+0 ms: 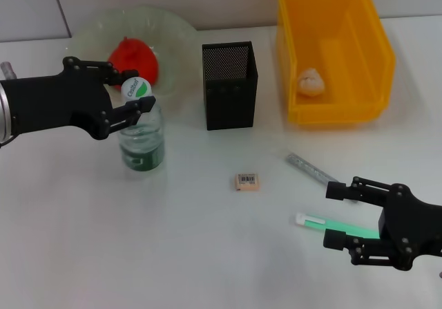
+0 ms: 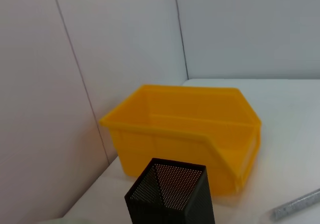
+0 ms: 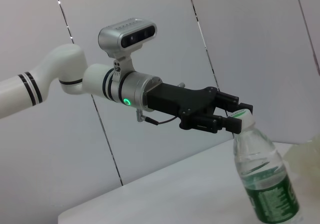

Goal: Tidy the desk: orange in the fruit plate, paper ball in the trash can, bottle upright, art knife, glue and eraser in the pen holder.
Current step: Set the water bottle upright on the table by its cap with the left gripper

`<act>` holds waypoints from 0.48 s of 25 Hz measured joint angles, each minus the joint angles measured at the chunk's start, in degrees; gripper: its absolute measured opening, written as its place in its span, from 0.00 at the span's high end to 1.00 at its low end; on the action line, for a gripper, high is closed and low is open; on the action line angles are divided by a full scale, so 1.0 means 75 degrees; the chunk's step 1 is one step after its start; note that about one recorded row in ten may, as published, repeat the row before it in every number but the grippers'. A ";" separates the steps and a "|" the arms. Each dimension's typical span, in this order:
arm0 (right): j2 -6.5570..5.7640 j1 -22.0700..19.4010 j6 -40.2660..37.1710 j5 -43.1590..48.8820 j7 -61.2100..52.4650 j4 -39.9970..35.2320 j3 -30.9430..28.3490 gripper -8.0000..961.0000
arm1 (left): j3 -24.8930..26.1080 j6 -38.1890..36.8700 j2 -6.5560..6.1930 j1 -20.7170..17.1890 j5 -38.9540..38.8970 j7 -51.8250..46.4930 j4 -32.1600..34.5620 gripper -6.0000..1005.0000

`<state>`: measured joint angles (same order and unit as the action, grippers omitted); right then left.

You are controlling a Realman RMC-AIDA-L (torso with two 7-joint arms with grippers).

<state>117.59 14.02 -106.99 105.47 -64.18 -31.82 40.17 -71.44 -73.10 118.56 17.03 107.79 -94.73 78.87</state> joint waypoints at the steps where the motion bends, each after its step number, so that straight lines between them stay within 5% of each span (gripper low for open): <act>1: 0.0001 0.0002 0.0000 0.0000 -0.0002 0.0000 0.0000 0.16 | 0.0003 0.0005 0.0000 -0.0003 -0.0019 -0.0042 -0.0009 0.56; 12: 0.0012 0.0006 -0.0015 -0.0001 -0.0022 0.0000 0.0000 0.16 | 0.0188 0.0158 -0.0008 0.0149 -0.0306 -0.0550 -0.0420 0.56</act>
<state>117.68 14.06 -107.10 105.47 -64.34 -31.82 40.16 -70.03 -71.92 118.50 18.15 105.50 -98.86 75.72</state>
